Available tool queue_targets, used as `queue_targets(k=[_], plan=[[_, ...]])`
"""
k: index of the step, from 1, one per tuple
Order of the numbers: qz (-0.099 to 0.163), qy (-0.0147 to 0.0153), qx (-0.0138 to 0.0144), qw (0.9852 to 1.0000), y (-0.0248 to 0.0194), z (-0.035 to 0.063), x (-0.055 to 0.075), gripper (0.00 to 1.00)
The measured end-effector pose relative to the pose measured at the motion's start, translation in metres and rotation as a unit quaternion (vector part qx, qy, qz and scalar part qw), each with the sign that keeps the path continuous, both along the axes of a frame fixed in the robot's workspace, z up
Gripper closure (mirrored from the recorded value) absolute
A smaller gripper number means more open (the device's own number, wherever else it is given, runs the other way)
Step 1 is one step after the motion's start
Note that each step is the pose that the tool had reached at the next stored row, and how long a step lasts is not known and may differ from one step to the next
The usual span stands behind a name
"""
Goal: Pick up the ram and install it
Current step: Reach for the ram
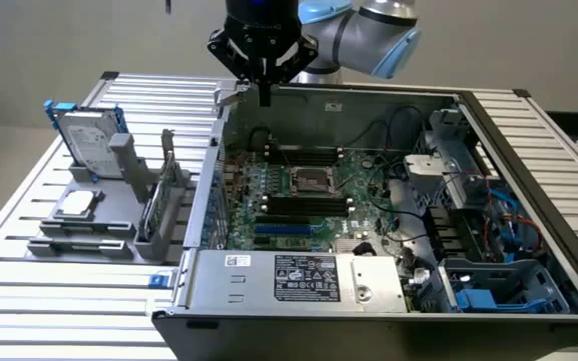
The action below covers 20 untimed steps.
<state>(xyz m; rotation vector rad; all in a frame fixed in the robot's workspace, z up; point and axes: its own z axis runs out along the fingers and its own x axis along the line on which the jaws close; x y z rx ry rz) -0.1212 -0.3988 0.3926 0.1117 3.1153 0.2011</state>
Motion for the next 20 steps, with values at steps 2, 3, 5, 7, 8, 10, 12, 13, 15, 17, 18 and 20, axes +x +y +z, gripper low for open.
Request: queue_targets(k=[2,3,5,7,8,10,12,13,15,17,18,20], plan=[[0.000,0.0000,0.0007,1.0000,0.0000,0.0000,0.000,0.89],[0.000,0.0000,0.0011,1.0000,0.0000,0.0000,0.000,0.89],[0.000,0.0000,0.0017,1.0000,0.0000,0.0000,0.000,0.89],[0.000,0.0000,0.0024,1.0000,0.0000,0.0000,0.000,0.89],[0.000,0.0000,0.0027,1.0000,-0.0001,0.0000,0.000,0.89],[0.000,0.0000,0.0027,1.0000,-0.0003,-0.0003,-0.008,0.89],[0.000,0.0000,0.0026,1.0000,-0.0009,-0.0006,-0.016,0.89],[0.000,0.0000,0.0027,1.0000,-0.0013,-0.0009,-0.021,0.89],[0.000,0.0000,0.0024,1.0000,-0.0022,-0.0016,-0.030,0.89],[0.000,0.0000,0.0017,1.0000,-0.0029,-0.0025,-0.039,0.89],[0.000,0.0000,0.0012,1.0000,-0.0032,-0.0031,-0.044,0.89],[0.000,0.0000,-0.0002,1.0000,-0.0037,-0.0044,-0.053,0.89]])
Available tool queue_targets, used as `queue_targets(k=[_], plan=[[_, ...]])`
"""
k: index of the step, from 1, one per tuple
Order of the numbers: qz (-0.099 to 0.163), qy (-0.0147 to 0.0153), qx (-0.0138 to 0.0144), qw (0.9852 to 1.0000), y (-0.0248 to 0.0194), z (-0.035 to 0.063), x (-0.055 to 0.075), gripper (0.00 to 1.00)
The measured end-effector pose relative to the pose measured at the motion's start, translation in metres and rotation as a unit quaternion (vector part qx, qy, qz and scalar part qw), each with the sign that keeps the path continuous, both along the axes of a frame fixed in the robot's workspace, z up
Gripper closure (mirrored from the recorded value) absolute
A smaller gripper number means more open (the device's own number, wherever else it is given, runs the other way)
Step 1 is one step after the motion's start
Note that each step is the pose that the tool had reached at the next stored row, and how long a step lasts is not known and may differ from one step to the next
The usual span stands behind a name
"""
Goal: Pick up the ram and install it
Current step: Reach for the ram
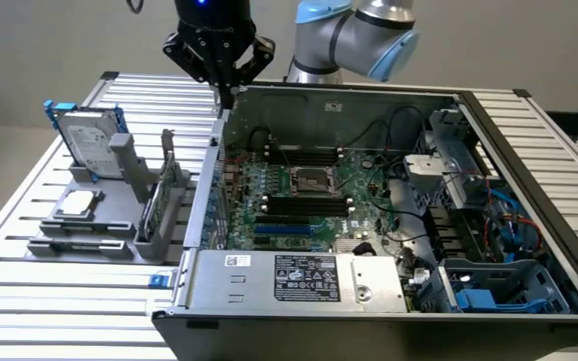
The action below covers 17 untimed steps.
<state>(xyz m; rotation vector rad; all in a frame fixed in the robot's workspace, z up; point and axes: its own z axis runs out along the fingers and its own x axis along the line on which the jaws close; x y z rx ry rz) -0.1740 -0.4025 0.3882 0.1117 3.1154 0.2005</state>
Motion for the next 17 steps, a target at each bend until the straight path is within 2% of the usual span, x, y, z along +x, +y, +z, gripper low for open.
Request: queue_targets(k=[17], plan=[[0.000,0.0006,-0.0144,0.9999,-0.0044,-0.0101,-0.077,0.89]])
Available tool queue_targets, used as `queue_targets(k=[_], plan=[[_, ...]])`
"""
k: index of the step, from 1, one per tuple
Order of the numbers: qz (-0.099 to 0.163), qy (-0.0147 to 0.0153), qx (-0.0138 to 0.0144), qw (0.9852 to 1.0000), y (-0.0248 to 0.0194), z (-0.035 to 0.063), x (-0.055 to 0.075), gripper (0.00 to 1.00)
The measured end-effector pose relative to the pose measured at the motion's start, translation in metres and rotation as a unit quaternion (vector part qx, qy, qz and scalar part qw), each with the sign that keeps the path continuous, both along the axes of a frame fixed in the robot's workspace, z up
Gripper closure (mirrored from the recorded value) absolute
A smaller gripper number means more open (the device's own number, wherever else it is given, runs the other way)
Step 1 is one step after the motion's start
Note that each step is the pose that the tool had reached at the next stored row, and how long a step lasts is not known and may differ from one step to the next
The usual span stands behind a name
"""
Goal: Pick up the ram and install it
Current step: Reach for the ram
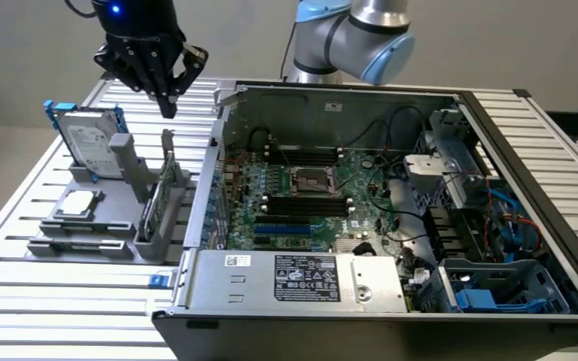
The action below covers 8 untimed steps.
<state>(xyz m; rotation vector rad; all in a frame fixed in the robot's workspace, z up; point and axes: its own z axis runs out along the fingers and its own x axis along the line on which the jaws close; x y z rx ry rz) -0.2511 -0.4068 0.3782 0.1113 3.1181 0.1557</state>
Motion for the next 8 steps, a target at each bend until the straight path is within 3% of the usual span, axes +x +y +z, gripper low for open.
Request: queue_targets(k=[8], plan=[[0.000,0.0014,-0.0076,1.0000,-0.0023,-0.0038,-0.029,0.89]])
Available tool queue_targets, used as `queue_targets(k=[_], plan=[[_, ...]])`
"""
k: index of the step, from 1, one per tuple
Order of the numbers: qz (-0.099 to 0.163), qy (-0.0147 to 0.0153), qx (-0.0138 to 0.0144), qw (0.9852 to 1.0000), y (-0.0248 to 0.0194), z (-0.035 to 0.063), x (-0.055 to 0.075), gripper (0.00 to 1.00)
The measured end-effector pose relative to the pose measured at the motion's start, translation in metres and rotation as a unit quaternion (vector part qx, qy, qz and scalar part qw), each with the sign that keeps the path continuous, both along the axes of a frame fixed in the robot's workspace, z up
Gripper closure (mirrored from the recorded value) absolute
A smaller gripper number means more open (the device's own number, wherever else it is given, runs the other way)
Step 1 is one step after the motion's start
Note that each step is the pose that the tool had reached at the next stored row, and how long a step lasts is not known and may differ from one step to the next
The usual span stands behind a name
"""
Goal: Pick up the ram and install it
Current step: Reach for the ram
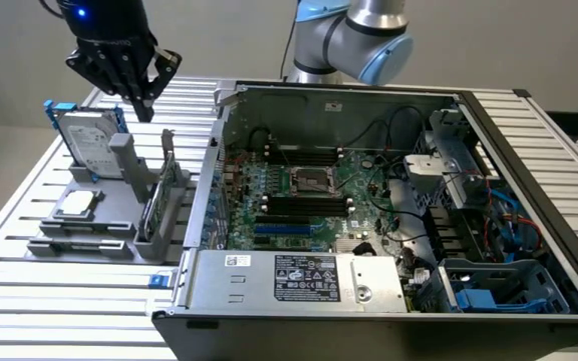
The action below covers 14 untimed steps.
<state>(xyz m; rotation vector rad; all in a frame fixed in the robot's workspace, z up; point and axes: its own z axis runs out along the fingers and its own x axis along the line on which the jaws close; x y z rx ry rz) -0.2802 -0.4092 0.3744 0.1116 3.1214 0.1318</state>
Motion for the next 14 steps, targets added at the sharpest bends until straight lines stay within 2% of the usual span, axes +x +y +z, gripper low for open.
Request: queue_targets(k=[5,8,11,13,14], plan=[[0.000,0.0019,-0.0042,1.0000,-0.0017,-0.0023,-0.012,0.89],[0.000,0.0037,-0.0081,1.0000,-0.0024,-0.0035,-0.018,0.89],[0.000,0.0056,-0.0134,0.9999,-0.0031,-0.0045,-0.025,0.89],[0.000,0.0067,-0.0178,0.9998,-0.0034,-0.0053,-0.029,0.89],[0.000,0.0071,-0.0209,0.9998,-0.0035,-0.0056,-0.031,0.89]])
